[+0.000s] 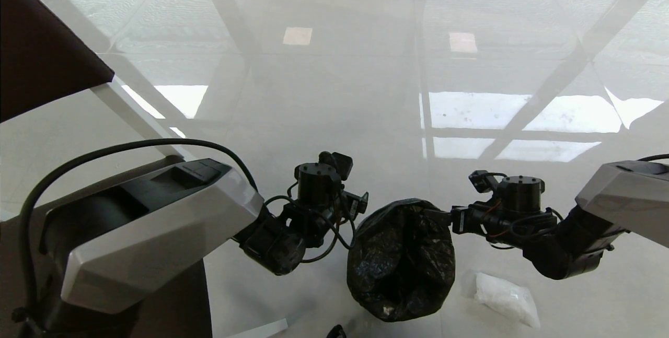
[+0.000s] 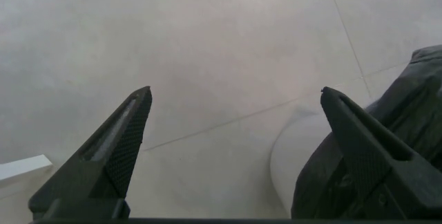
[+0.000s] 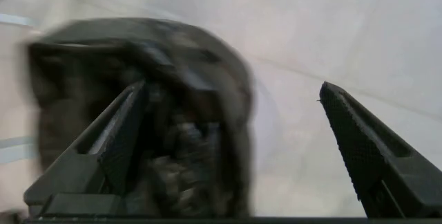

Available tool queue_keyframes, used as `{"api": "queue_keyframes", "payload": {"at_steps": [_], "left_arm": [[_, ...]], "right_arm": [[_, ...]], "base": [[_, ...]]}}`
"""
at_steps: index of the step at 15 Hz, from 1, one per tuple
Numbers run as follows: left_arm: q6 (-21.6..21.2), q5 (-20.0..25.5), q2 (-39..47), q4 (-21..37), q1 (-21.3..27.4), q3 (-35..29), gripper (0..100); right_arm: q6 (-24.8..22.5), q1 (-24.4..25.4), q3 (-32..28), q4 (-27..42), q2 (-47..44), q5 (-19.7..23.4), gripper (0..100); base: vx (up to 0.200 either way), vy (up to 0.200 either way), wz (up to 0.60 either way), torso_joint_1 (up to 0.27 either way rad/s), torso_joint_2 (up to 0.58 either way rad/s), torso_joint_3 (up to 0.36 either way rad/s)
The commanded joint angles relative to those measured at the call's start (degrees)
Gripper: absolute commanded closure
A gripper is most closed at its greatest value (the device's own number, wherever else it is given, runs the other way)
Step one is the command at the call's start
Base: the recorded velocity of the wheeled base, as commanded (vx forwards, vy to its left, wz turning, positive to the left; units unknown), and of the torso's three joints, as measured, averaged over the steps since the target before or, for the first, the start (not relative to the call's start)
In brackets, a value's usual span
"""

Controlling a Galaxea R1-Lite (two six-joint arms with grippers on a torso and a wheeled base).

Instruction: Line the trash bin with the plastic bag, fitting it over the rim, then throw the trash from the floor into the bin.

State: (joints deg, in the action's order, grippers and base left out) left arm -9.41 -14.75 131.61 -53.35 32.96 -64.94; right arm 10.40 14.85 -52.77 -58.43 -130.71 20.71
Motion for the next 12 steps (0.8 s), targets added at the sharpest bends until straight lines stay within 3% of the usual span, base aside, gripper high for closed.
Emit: {"api": "queue_keyframes", "payload": {"at_steps": [1,3,4,9,10,12], "left_arm": [[0.01,0.07,0.93,-0.09,0.00,-0.19,0],[0.01,0.25,1.54,-0.09,0.08,-0.98,0],[0.09,0.42,1.28,-0.09,0.08,-0.98,100],[0.45,0.42,-0.56,0.35,2.54,0.08,100],[0.53,0.51,-0.56,0.44,3.51,0.60,0],[0.62,0.51,-0.74,0.44,4.74,1.39,0]], "right_arm": [[0.59,-0.96,0.48,-0.02,2.65,0.65,0],[0.59,-1.14,0.57,-0.02,2.91,0.73,0],[0.50,-1.14,0.57,-0.11,2.83,0.65,0],[0.24,-1.14,0.57,-0.02,2.65,0.56,0],[0.15,-1.14,0.57,-0.11,2.65,0.47,0],[0.06,-1.14,0.57,-0.11,2.56,0.38,0]], "base": [[0.000,0.000,0.00,0.000,0.00,0.000],[0.000,0.000,0.00,0.000,0.00,0.000],[0.000,0.000,0.00,0.000,0.00,0.000],[0.000,0.000,0.00,0.000,0.00,0.000],[0.000,0.000,0.00,0.000,0.00,0.000],[0.000,0.000,0.00,0.000,0.00,0.000]]}}
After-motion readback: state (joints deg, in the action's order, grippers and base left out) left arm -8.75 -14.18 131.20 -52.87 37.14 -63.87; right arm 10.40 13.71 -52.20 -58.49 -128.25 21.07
